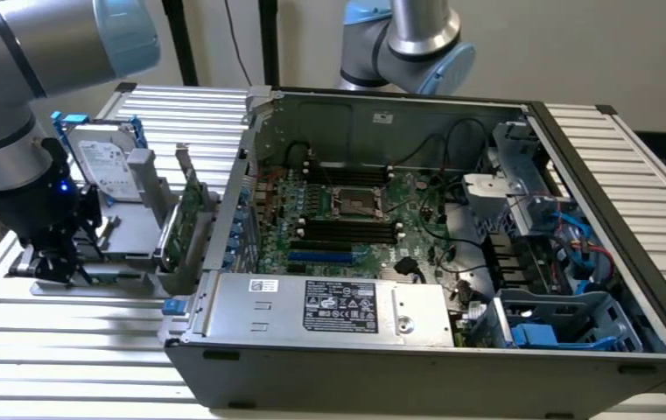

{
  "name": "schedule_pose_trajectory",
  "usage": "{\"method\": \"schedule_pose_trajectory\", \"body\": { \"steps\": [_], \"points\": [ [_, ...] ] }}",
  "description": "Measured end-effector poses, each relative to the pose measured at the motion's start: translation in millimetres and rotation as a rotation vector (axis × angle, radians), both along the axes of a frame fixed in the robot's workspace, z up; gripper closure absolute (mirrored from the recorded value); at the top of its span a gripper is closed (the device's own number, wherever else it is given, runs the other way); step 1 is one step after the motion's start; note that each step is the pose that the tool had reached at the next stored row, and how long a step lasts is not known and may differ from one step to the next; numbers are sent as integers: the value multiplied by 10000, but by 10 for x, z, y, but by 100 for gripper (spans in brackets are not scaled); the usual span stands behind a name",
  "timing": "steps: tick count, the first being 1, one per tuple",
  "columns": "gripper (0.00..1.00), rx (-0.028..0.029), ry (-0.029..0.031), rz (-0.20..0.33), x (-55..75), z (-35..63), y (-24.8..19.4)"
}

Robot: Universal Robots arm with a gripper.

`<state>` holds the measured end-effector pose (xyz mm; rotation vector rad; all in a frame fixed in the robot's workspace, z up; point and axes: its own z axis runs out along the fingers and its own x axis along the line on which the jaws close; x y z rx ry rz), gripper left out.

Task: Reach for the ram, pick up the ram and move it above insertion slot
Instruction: 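Pick up the ram and move it above insertion slot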

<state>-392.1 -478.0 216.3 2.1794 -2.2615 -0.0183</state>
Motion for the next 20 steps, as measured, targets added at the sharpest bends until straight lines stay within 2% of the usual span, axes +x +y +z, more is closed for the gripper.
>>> {"method": "schedule_pose_trajectory", "body": {
  "steps": [8, 15, 20],
  "points": [
    [58, -6, 0, 396, 14, -134, 10],
    [58, -6, 1, 779, 33, -149, 24],
    [58, -5, 0, 833, 43, -167, 33]
  ]
}}
